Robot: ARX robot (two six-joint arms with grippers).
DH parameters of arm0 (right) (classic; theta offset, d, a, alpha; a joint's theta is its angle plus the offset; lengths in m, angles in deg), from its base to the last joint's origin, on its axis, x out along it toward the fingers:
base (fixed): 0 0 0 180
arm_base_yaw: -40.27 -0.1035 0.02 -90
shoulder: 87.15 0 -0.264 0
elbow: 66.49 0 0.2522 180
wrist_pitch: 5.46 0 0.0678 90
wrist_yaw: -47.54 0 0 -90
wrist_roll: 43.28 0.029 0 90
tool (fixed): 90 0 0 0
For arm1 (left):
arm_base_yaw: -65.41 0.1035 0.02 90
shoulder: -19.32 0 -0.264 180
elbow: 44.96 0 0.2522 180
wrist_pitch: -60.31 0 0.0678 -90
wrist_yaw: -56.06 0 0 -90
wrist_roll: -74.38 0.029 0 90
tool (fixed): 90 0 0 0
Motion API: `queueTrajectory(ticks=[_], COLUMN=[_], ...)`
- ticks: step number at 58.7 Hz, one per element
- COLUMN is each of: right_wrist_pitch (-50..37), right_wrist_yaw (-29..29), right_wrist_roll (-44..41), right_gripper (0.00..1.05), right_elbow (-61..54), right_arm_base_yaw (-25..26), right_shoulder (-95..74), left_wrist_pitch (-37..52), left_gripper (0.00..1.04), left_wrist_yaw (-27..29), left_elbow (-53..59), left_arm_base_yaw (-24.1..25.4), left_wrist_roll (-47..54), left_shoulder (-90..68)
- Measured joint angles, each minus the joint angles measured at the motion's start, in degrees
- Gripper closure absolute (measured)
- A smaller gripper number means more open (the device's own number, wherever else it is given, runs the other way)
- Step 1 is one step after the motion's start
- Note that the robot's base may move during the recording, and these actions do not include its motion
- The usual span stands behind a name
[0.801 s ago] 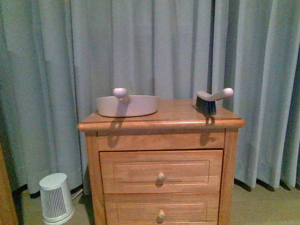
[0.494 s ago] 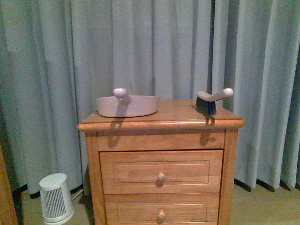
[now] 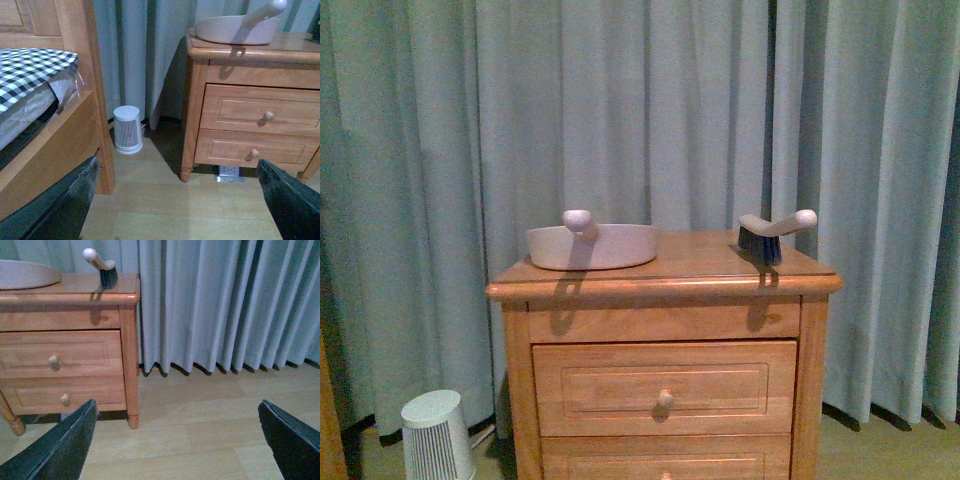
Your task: Clean up trash
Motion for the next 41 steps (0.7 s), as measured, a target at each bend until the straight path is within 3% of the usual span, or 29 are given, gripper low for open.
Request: queueTrajectory(ticks=[41], right_wrist_pitch=[0.0], right_wrist_yaw=[0.0], right_wrist_roll=[0.0], right_gripper=[0.07], right_elbow=[0.0], right_arm_base_yaw=[0.0], right_shoulder=[0.0], left_wrist_pitch=[0.0], left_gripper=[0.08], left_wrist_yaw=[0.0], left_elbow=[0.0], left_arm_base_yaw=[0.0], left_wrist_roll=[0.0], left_shoulder=[0.0])
